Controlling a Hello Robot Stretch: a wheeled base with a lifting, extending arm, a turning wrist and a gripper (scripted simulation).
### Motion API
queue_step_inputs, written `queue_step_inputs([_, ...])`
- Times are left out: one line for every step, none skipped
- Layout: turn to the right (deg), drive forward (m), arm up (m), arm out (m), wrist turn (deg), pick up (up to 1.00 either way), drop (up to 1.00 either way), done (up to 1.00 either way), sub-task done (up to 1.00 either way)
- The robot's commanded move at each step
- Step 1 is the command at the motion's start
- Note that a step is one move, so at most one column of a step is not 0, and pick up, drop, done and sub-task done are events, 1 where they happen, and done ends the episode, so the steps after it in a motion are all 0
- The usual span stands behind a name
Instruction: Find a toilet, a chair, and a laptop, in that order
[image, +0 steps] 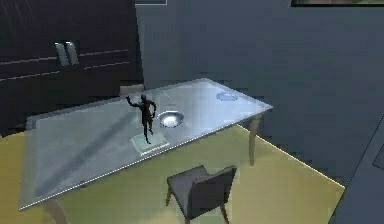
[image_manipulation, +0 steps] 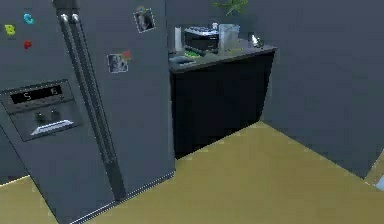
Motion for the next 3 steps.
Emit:
queue_step_inputs([0.0, 0.00, 0.00, 0.00, 0.0, 0.00, 0.00, 0.00, 1.00])
queue_step_inputs([45.0, 0.00, 0.00, 0.00, 0.0, 0.00, 0.00, 0.00, 0.00])
queue_step_inputs([45.0, 0.00, 0.00, 0.00, 0.0, 0.00, 0.00, 0.00, 0.00])
